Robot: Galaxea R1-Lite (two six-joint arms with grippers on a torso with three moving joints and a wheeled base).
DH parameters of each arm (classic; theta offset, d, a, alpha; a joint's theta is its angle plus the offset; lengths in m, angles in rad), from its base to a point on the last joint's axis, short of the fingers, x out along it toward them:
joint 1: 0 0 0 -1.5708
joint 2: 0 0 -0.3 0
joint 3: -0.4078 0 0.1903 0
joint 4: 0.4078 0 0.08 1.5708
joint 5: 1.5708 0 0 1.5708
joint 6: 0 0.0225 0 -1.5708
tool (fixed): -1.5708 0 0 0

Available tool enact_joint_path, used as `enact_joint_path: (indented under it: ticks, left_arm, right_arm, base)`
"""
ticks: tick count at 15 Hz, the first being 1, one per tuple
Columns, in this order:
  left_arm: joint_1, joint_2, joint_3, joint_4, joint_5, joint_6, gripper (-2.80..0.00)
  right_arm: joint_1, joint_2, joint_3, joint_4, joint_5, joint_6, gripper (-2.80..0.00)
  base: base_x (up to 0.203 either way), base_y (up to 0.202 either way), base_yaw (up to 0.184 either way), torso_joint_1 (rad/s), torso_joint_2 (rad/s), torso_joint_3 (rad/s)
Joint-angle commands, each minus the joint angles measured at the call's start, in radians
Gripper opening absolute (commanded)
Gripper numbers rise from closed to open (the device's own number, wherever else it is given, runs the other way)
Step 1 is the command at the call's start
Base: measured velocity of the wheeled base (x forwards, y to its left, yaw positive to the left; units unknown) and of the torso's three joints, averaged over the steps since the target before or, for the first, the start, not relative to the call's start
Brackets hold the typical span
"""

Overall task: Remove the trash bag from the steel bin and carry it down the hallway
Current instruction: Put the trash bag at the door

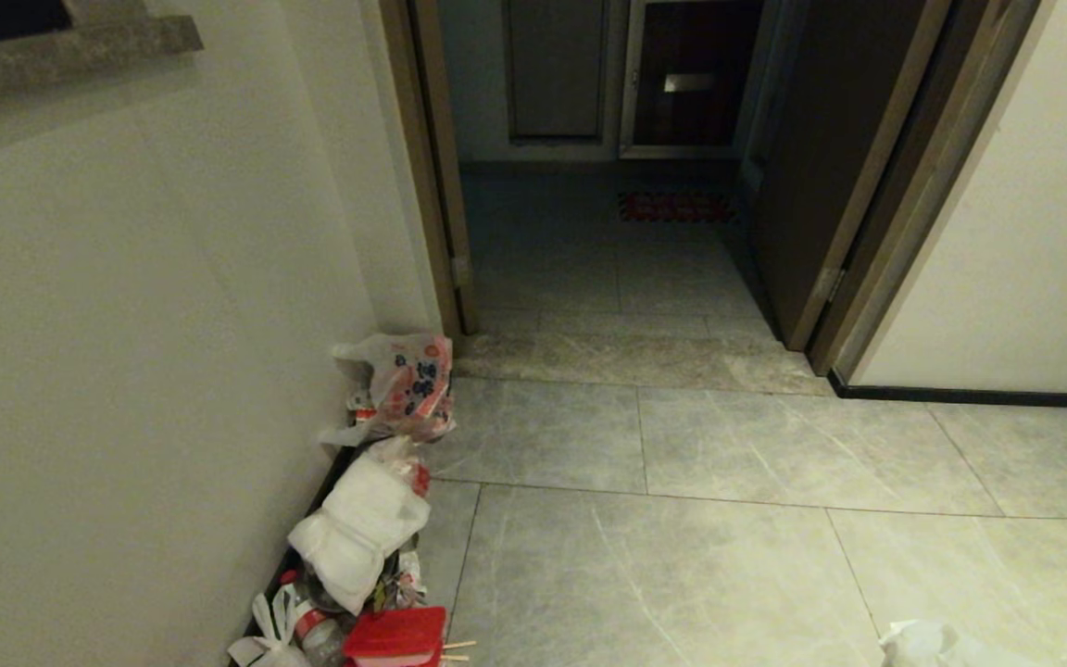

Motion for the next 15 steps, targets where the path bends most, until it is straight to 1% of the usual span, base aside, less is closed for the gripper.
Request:
enact_joint_path:
  ticks: [1, 3, 15]
  left_arm:
    - [0.000, 0.001, 0.000, 0.000, 0.000, -0.001, -2.80]
    - [0.001, 0.001, 0.000, 0.000, 0.000, -0.001, -2.80]
    - [0.000, 0.001, 0.000, 0.000, 0.000, -0.002, -2.80]
  right_arm:
    - [0.000, 0.000, 0.000, 0.001, -0.001, -0.001, -2.80]
    - [0.000, 0.000, 0.001, -0.002, -0.001, 0.002, -2.80]
    - [0.000, 0.000, 0.001, -0.006, -0.001, 0.004, -2.80]
  base:
    - [0.000, 0.000, 0.000, 0.000, 0.00, 0.000]
    - [-0.003, -0.005, 0.084, 0.008, 0.00, -0.001]
    - [-0.001, -0.009, 0.169, 0.002, 0.00, 0.003]
